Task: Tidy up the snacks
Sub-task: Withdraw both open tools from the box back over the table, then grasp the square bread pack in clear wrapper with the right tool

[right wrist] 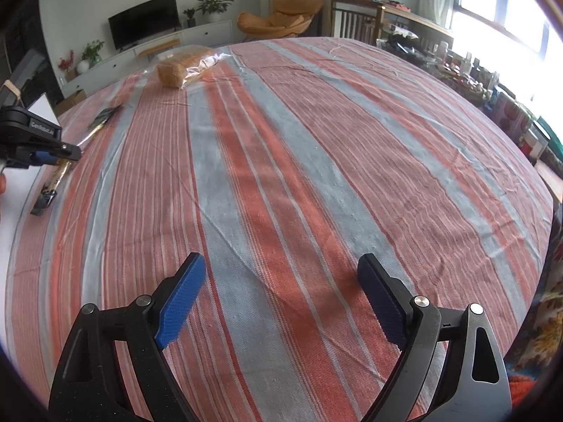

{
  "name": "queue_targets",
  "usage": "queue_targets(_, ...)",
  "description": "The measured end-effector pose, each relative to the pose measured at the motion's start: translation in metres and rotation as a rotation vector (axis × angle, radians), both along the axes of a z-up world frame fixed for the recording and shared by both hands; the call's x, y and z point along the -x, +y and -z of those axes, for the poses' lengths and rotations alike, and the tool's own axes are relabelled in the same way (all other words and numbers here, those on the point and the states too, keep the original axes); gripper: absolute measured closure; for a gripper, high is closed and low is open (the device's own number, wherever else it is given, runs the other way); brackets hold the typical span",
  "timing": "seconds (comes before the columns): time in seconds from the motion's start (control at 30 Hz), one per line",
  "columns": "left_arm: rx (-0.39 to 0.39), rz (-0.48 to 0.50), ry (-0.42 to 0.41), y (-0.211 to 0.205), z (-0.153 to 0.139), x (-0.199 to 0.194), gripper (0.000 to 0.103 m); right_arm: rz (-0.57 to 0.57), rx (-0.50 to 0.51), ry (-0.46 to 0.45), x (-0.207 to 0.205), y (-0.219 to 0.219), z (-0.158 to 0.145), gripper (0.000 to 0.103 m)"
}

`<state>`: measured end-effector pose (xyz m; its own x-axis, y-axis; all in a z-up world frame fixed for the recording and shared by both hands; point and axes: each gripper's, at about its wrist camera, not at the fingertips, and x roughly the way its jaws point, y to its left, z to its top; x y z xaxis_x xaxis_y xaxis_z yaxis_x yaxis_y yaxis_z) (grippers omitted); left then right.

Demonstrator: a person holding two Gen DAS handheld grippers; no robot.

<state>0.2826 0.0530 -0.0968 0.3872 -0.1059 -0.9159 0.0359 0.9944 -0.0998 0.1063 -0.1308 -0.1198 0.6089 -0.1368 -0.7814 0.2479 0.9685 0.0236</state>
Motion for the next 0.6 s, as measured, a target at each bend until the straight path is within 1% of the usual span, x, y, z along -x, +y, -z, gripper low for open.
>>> queue_targets(0.07,0.028,-0.038,-0.026,0.000,-0.001,0.016,0.078,0.000,0.000,0.000,0.000,0.000,0.000,0.012)
queue_targets(0.1,0.049,-0.053,-0.037,-0.002,0.002,0.026,0.075,0.000,-0.001,0.000,0.000,0.000,0.000,0.012)
queue_targets(0.13,0.053,-0.061,-0.043,-0.002,0.003,0.029,0.073,0.000,-0.001,0.000,0.000,0.000,0.000,0.012)
queue_targets(0.17,0.044,-0.074,-0.056,-0.003,0.005,0.036,0.067,0.000,0.000,0.000,0.000,0.000,0.000,0.012)
queue_targets(0.2,0.030,-0.081,-0.062,-0.005,0.010,0.042,0.058,-0.001,-0.001,0.000,0.000,0.001,0.000,0.012)
queue_targets(0.23,0.024,-0.074,-0.100,-0.006,0.010,0.047,0.053,0.000,-0.001,0.000,0.000,0.000,0.000,0.012)
queue_targets(0.27,-0.001,-0.077,-0.107,-0.006,0.011,0.050,0.034,-0.001,-0.001,0.000,0.000,0.001,0.000,0.012)
queue_targets(0.3,-0.054,-0.089,-0.109,-0.008,0.016,0.052,0.022,-0.002,-0.002,-0.001,-0.001,0.001,0.000,0.012)
queue_targets(0.33,-0.075,-0.093,-0.114,-0.009,0.017,0.048,0.021,-0.003,-0.002,-0.001,-0.001,0.001,0.000,0.012)
queue_targets(0.4,-0.121,-0.081,-0.168,-0.010,0.021,0.054,0.014,-0.004,-0.003,-0.001,-0.002,0.002,0.001,0.012)
queue_targets(0.43,-0.131,-0.083,-0.183,-0.007,0.021,0.056,0.011,-0.003,-0.003,-0.001,-0.002,0.002,0.001,0.012)
queue_targets(0.5,-0.121,-0.106,-0.203,0.000,0.025,0.059,0.003,-0.003,-0.002,-0.001,-0.002,0.002,0.001,0.012)
queue_targets(0.53,-0.104,-0.118,-0.202,0.003,0.026,0.059,0.002,-0.003,-0.002,-0.001,-0.002,0.002,0.001,0.012)
queue_targets(0.57,-0.104,-0.128,-0.206,0.006,0.027,0.060,0.000,-0.002,-0.003,-0.001,-0.002,0.002,0.001,0.012)
queue_targets(0.6,-0.101,-0.131,-0.218,0.007,0.028,0.062,0.000,-0.002,-0.002,-0.001,-0.002,0.002,0.001,0.012)
